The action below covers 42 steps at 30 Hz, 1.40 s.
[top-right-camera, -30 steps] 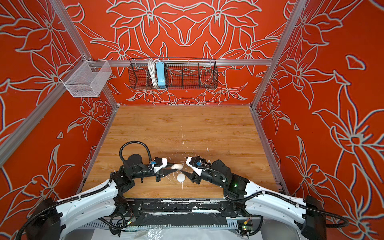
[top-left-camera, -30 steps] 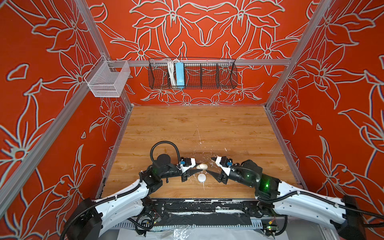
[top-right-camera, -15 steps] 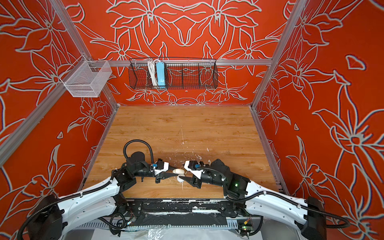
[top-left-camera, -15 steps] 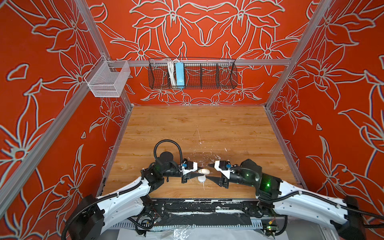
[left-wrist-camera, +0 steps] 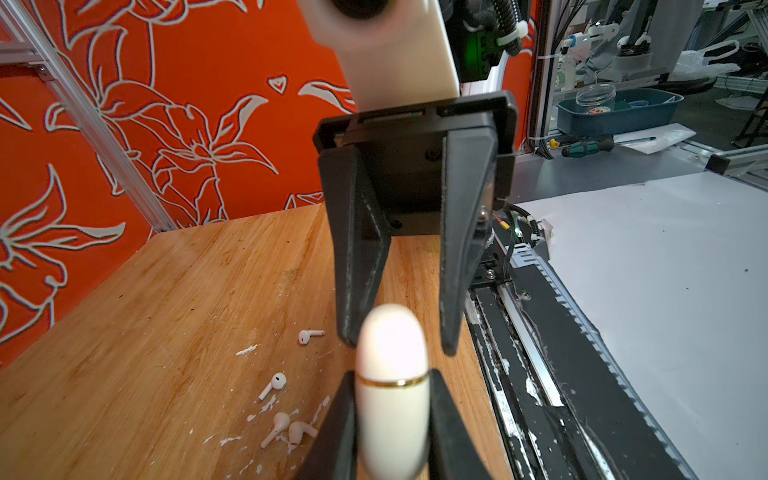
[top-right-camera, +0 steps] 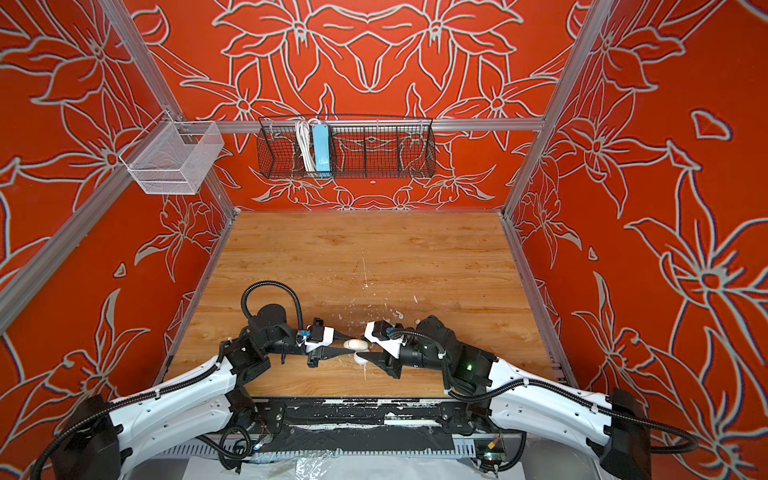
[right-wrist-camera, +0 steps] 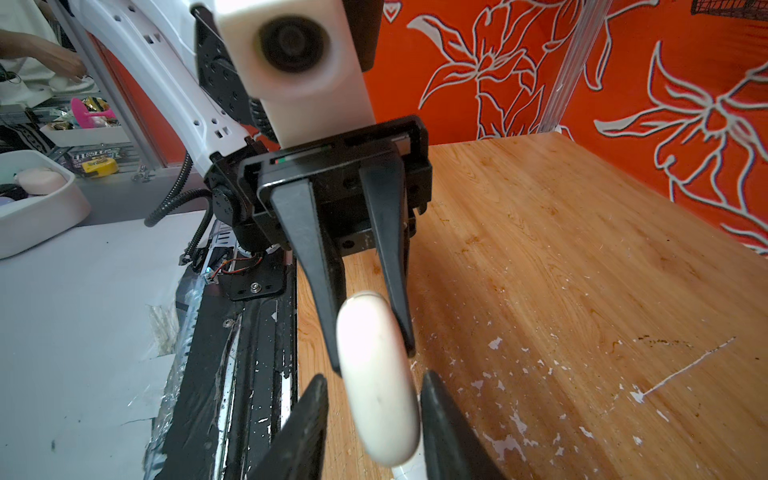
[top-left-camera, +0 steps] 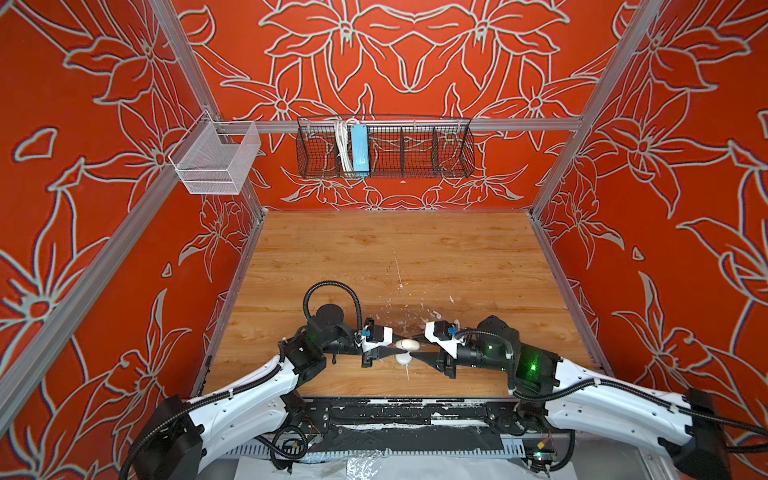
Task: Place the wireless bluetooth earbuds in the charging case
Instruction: 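Push the case lid open with the right gripper while the left holds it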
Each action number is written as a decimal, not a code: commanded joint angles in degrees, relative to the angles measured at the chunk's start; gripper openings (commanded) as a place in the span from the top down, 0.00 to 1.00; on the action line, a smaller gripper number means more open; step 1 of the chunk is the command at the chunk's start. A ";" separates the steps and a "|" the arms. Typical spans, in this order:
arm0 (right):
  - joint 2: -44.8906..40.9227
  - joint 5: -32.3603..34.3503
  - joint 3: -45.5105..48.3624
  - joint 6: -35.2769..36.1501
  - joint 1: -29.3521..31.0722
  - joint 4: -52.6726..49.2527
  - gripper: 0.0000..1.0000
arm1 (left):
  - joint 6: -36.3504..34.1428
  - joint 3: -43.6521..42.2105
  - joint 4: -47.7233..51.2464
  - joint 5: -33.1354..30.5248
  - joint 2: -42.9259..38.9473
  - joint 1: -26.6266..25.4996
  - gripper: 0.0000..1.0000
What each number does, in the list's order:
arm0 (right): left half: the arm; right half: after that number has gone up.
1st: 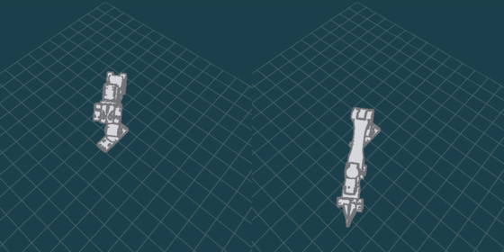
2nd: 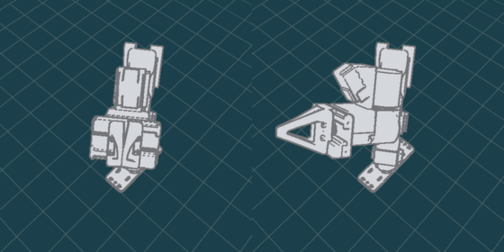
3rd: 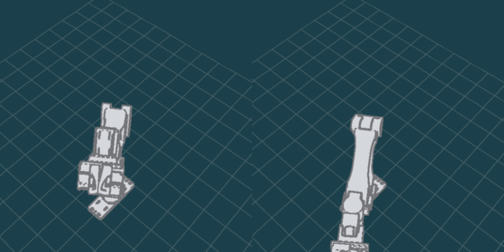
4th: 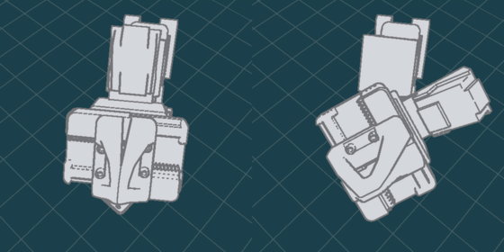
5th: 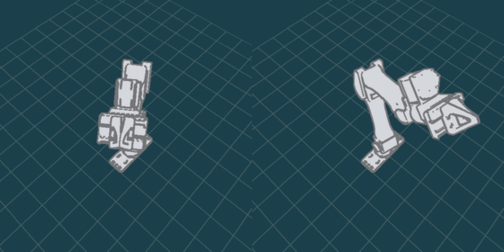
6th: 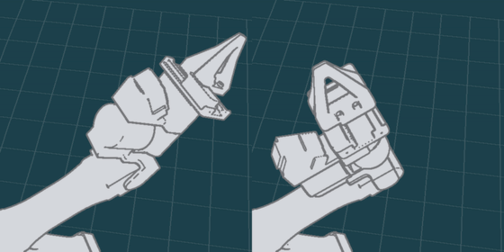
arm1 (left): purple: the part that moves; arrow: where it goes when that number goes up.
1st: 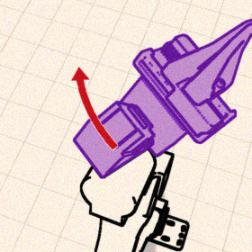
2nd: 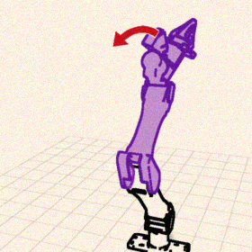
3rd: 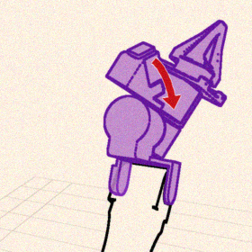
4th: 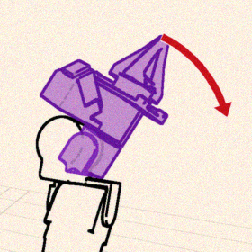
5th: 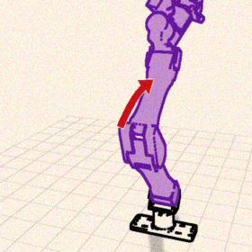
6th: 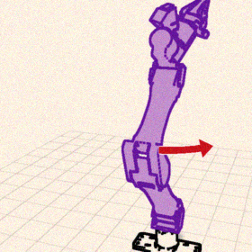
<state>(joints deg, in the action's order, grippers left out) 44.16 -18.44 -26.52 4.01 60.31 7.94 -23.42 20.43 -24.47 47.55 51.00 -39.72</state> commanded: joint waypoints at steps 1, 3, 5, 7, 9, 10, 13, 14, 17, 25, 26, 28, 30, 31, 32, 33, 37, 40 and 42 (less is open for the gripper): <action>-0.49 0.95 -0.36 -0.14 -0.40 0.67 0.61 | -1.53 0.23 0.08 1.91 -0.49 -0.18 1.00; -0.32 0.95 -0.45 -0.23 -0.37 0.67 0.63 | -1.50 0.25 0.04 2.10 -0.47 -0.18 1.00; 0.05 0.95 -0.60 -0.32 -0.42 0.67 0.64 | -1.42 0.32 0.04 2.57 -0.47 -0.18 1.00; 0.65 0.95 -0.88 -0.33 -0.37 0.60 0.64 | -1.42 0.45 0.10 3.13 -0.40 -0.18 1.00; 1.15 1.40 -1.13 -0.56 -0.37 0.58 0.66 | -1.38 0.57 0.08 3.59 -0.29 -0.22 1.00; 1.26 1.83 -1.16 -0.67 -0.39 0.50 0.67 | -1.41 0.58 0.12 3.76 -0.23 -0.26 1.00; 1.02 3.21 -0.60 -1.19 -0.38 1.40 0.72 | -1.52 0.58 0.21 3.78 -0.21 -0.27 1.00; 0.77 3.36 -0.42 -1.35 -0.37 1.54 0.72 | -1.60 0.60 0.21 3.76 -0.20 -0.27 1.00; 0.00 3.66 0.02 -1.96 -0.54 1.99 0.73 | -1.87 0.62 0.38 3.78 -0.03 -0.27 1.00; -0.89 3.69 0.25 -3.35 -1.86 2.25 0.73 | -2.54 0.49 0.73 4.13 -0.03 -0.27 1.00; -0.85 3.83 0.26 -3.46 -1.95 2.25 0.72 | -2.59 0.49 0.76 4.13 -0.03 -0.27 1.00; -1.04 4.43 0.33 -3.64 -2.12 2.26 0.68 | -2.63 0.54 0.74 4.13 0.06 -0.27 1.00; -1.40 5.11 0.46 -3.86 -2.22 2.25 0.68 | -2.75 0.53 0.83 4.15 0.06 -0.27 1.00; -1.59 5.32 0.51 -3.88 -2.31 2.27 0.68 | -2.73 0.54 0.83 4.22 0.06 -0.27 1.00; -1.83 5.42 0.60 -4.00 -2.31 2.25 0.68 | -2.77 0.58 0.91 4.13 0.06 -0.33 1.00; -2.06 5.64 0.73 -4.02 -2.44 2.29 0.68 | -2.94 0.58 0.96 4.13 0.06 -0.27 1.00; -2.32 6.34 0.86 -4.22 -2.63 2.34 0.67 | -3.00 0.67 1.04 4.21 0.41 -0.35 1.00; -1.66 6.58 0.70 -4.22 -2.73 2.26 0.67 | -3.08 0.67 1.09 4.39 0.17 -0.44 1.00; -1.20 6.57 0.51 -4.27 -2.75 2.25 0.66 | -3.08 0.58 1.09 4.31 -0.03 -0.41 1.00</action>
<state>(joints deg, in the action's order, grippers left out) 42.65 -13.65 -26.17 0.62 58.08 8.64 -25.12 20.47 -23.05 49.78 51.16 -39.81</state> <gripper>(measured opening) 0.343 0.232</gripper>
